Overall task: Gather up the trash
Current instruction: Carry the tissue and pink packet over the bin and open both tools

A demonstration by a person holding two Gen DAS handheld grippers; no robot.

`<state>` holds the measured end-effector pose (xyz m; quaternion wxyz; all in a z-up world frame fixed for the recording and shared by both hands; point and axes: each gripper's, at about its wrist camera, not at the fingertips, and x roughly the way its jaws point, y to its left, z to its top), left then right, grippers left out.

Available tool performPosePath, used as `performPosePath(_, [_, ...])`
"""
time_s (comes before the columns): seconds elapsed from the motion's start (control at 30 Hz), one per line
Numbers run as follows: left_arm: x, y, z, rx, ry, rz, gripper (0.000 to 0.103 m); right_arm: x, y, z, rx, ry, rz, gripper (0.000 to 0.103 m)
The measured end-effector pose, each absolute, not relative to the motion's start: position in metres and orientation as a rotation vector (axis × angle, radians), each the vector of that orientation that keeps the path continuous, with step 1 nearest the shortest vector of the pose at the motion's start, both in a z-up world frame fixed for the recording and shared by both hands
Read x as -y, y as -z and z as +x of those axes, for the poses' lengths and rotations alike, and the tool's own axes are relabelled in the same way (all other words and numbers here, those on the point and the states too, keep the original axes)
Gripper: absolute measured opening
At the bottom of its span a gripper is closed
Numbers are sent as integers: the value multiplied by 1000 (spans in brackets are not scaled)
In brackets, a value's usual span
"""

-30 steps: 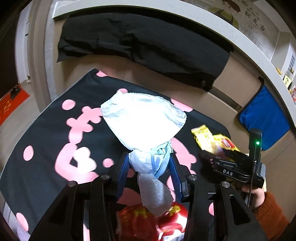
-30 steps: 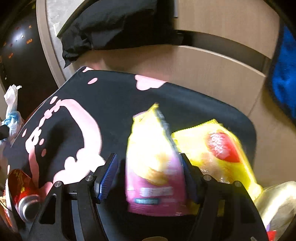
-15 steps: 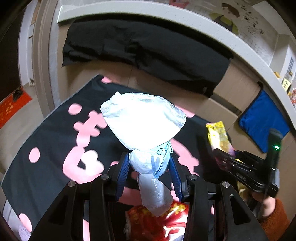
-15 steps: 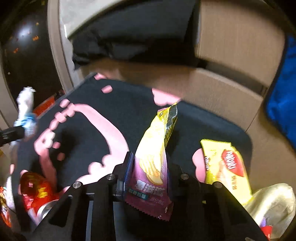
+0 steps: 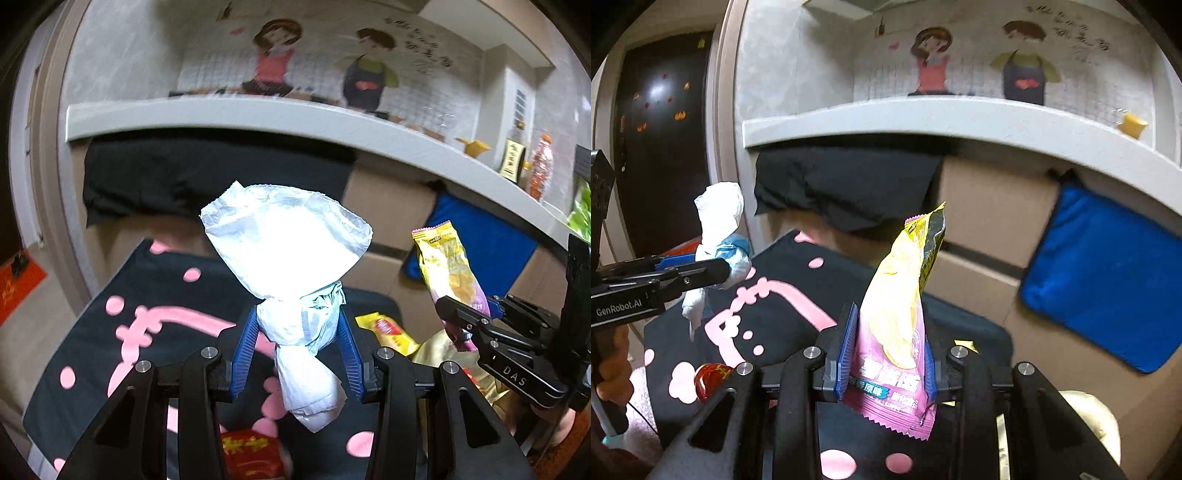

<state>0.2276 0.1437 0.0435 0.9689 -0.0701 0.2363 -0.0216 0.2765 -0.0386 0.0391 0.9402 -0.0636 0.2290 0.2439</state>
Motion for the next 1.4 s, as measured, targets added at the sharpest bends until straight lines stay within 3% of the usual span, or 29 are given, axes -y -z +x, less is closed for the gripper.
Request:
performPosePath(0.53, [-42,-77,214,-376,184,-42,44,121,-69,229,-326,-369,-132,28])
performPosePath(1.4, [99,-16,269,-514,419,-21,44,268,-30,217,-396,-146,41,28])
